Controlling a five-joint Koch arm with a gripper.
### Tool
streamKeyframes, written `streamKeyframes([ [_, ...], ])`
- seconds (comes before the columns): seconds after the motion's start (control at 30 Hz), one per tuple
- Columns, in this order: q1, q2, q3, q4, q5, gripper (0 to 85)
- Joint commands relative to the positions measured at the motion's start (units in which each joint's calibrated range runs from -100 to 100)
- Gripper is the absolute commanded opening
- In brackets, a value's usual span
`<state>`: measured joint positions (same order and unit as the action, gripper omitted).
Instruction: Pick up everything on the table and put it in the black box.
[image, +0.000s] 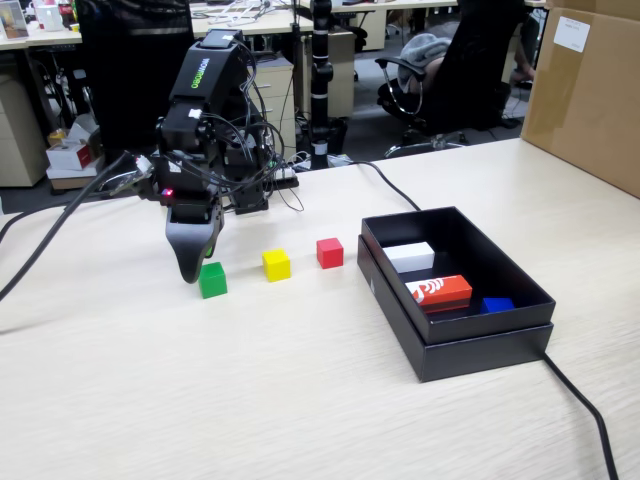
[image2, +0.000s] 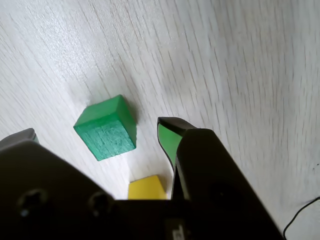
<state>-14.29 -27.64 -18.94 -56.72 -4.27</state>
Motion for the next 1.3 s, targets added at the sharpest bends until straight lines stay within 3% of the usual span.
streamKeyframes([
  [0.0,0.63,0.5,2.62,1.3,-1.47,48.1],
  [0.53,1.17,10.83,6.16,1.3,-2.25,47.1],
  [0.7,1.27,12.2,6.52,1.3,-2.49,41.8],
  [1.0,0.98,12.66,7.7,4.84,-2.39,6.9],
  [1.27,0.83,7.04,7.43,4.23,-2.2,5.7],
])
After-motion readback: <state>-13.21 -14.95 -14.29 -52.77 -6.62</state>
